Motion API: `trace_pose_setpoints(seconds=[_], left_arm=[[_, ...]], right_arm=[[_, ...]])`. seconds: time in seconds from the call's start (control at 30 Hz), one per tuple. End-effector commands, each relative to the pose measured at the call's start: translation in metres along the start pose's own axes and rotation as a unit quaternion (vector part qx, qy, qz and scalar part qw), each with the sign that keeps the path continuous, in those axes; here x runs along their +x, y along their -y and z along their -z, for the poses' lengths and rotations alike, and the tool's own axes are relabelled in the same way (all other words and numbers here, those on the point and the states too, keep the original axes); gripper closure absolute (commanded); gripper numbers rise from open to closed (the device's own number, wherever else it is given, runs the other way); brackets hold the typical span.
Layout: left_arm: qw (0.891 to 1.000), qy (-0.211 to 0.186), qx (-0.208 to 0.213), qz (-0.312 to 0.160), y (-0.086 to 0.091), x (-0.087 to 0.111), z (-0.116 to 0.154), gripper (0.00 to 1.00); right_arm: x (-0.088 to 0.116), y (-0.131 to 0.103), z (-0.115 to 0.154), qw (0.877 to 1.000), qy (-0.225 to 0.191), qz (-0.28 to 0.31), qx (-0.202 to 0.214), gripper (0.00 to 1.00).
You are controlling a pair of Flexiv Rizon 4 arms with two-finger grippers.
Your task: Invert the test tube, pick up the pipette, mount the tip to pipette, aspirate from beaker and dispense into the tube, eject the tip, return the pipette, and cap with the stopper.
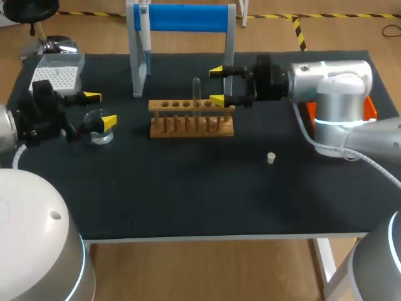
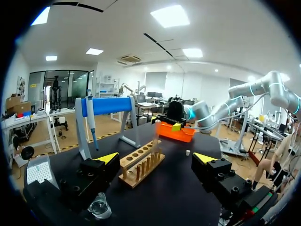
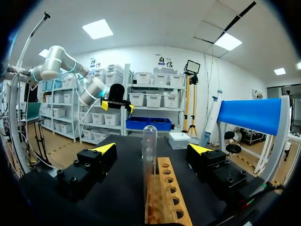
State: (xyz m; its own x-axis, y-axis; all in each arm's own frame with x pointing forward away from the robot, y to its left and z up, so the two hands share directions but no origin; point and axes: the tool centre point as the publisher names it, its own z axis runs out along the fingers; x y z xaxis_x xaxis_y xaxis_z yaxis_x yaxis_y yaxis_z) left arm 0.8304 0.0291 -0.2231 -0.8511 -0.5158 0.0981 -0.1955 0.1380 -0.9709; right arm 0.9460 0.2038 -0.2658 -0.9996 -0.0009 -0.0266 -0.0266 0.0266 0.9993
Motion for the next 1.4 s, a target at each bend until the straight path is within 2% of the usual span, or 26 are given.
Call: trace_pose_setpoints(seconds=[0.03, 0.3, 0.6, 0.63, 0.67, 0.77, 0.8, 0.83, 0.93, 0.97, 1.07, 1.13, 1.4], left_arm=[[1.0, 0.001, 0.001, -0.001, -0.001, 0.001, -0.001, 0.0], [1.0, 0.001, 0.001, -0.001, -0.001, 0.001, -0.001, 0.0], [1.0, 0.001, 0.001, -0.001, -0.001, 0.001, -0.001, 0.0], [1.0, 0.001, 0.001, -0.001, -0.001, 0.001, -0.001, 0.0], [1.0, 0.001, 0.001, -0.001, -0.001, 0.001, -0.001, 0.0], [1.0, 0.001, 0.001, -0.001, -0.001, 0.001, -0.001, 0.0], [1.0, 0.001, 0.001, -0.001, -0.001, 0.001, -0.001, 0.0], [1.0, 0.001, 0.001, -0.001, -0.001, 0.001, -0.001, 0.0], [1.0, 0.001, 0.001, -0.001, -0.001, 0.001, -0.001, 0.0], [1.0, 0.001, 0.001, -0.001, -0.001, 0.001, -0.001, 0.0], [1.0, 0.001, 0.001, -0.001, -0.001, 0.001, -0.001, 0.0], [1.0, 0.001, 0.001, -0.001, -0.001, 0.001, -0.001, 0.0], [1.0, 0.001, 0.001, -0.001, -0.001, 0.001, -0.001, 0.0]], right_arm=[[-0.007, 0.007, -0.01, 1.0, -0.014, 0.001, -0.003, 0.0], [-0.001, 0.011, -0.023, 1.0, -0.029, -0.003, 0.005, 0.0], [-0.003, 0.015, -0.035, 0.999, -0.032, -0.007, 0.007, 0.0], [-0.003, 0.015, -0.036, 0.999, -0.032, -0.007, 0.006, 0.05], [-0.004, 0.015, -0.037, 0.999, -0.032, -0.008, 0.005, 0.22], [-0.004, 0.016, -0.039, 0.999, -0.031, -0.011, 0.002, 0.27], [-0.004, 0.016, -0.04, 0.999, -0.031, -0.012, 0.001, 0.43], [-0.004, 0.016, -0.04, 0.999, -0.031, -0.012, 0.001, 0.52], [-0.004, 0.017, -0.042, 0.999, -0.031, -0.014, -0.001, 0.55], [-0.003, 0.017, -0.043, 0.999, -0.031, -0.014, -0.002, 0.68], [-0.002, 0.017, -0.045, 0.999, -0.032, -0.015, -0.003, 0.66], [-0.002, 0.017, -0.046, 0.999, -0.032, -0.016, -0.003, 0.6], [0.001, 0.017, -0.048, 0.999, -0.032, -0.02, -0.007, 0.6]])
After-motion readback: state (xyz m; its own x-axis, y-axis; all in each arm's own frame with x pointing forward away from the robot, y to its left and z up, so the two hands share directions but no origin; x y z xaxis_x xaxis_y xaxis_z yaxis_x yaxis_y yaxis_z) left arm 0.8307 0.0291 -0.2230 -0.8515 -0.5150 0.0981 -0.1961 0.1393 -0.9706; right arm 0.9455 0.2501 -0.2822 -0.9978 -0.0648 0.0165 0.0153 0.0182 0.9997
